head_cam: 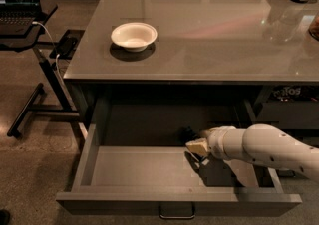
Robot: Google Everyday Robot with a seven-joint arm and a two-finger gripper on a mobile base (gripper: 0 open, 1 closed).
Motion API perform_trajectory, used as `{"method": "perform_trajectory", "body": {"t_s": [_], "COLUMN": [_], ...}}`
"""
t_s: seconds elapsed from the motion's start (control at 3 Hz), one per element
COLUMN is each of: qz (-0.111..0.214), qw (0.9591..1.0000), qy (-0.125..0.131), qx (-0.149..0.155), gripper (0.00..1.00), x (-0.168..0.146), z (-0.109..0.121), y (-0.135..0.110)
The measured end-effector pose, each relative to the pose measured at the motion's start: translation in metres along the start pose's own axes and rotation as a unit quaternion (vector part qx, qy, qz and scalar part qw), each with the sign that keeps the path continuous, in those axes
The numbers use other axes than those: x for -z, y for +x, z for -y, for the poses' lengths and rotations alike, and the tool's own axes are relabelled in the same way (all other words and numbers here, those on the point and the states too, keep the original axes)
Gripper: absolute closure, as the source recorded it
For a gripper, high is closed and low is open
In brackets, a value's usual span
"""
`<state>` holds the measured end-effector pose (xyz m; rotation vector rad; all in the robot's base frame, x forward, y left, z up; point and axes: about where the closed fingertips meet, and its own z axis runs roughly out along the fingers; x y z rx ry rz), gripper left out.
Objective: Place rxbar blueberry into top drawer
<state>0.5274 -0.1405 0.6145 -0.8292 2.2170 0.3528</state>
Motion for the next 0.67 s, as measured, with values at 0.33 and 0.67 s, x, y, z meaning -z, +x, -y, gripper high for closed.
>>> {"method": "perform_trajectory", "body": {"t_s": [0.33,0.67], "qz": [0.0,0.0], "qw": [1.0,1.0], "qy": [0.0,0.0], "qx": [0.0,0.0], "gripper": [0.0,0.0], "x": [0.0,0.0], "z": [0.0,0.0], "y": [0.0,0.0]}}
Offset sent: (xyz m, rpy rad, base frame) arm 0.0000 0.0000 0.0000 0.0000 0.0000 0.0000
